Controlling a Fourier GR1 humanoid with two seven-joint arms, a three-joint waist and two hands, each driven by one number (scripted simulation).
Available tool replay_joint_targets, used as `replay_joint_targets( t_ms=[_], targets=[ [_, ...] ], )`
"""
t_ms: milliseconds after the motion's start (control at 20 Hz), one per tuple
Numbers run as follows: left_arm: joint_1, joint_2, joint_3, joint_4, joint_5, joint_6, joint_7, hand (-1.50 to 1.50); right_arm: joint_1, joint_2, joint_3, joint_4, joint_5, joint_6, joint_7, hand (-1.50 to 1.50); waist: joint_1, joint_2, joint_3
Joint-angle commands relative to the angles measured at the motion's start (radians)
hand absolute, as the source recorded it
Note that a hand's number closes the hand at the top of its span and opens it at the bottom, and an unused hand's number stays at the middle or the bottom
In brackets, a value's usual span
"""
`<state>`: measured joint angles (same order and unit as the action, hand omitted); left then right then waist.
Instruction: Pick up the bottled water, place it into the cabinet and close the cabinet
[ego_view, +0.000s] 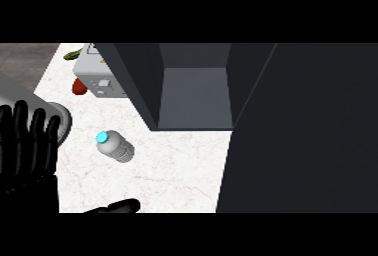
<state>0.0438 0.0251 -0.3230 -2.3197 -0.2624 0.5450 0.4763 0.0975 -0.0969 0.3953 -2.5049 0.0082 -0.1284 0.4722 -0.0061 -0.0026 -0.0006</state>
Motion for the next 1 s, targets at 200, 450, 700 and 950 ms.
replay_joint_targets(
  t_ms=[200,450,700,950],
  targets=[
    [-0.021,0.037,0.188,0.083,0.169,-0.053,-0.049,-1.5,0.075,-0.055,0.039,-0.214,0.052,-0.01,0.079,-1.5,-0.01,0.0,-0.001],
    [0.01,0.012,0.194,0.221,0.191,-0.057,-0.18,-1.5,0.038,-0.07,-0.014,-0.225,0.021,-0.027,0.121,-1.5,-0.006,0.001,-0.001],
    [0.0,0.026,0.286,0.372,0.284,-0.113,-0.287,-1.5,0.038,-0.075,-0.002,-0.2,0.021,-0.03,0.077,-1.5,-0.007,0.001,-0.001],
    [-0.032,0.009,0.318,0.543,0.294,-0.132,-0.402,-1.5,-0.005,-0.086,0.02,-0.185,0.037,-0.038,0.106,-1.5,-0.008,0.002,0.0]
  ],
)
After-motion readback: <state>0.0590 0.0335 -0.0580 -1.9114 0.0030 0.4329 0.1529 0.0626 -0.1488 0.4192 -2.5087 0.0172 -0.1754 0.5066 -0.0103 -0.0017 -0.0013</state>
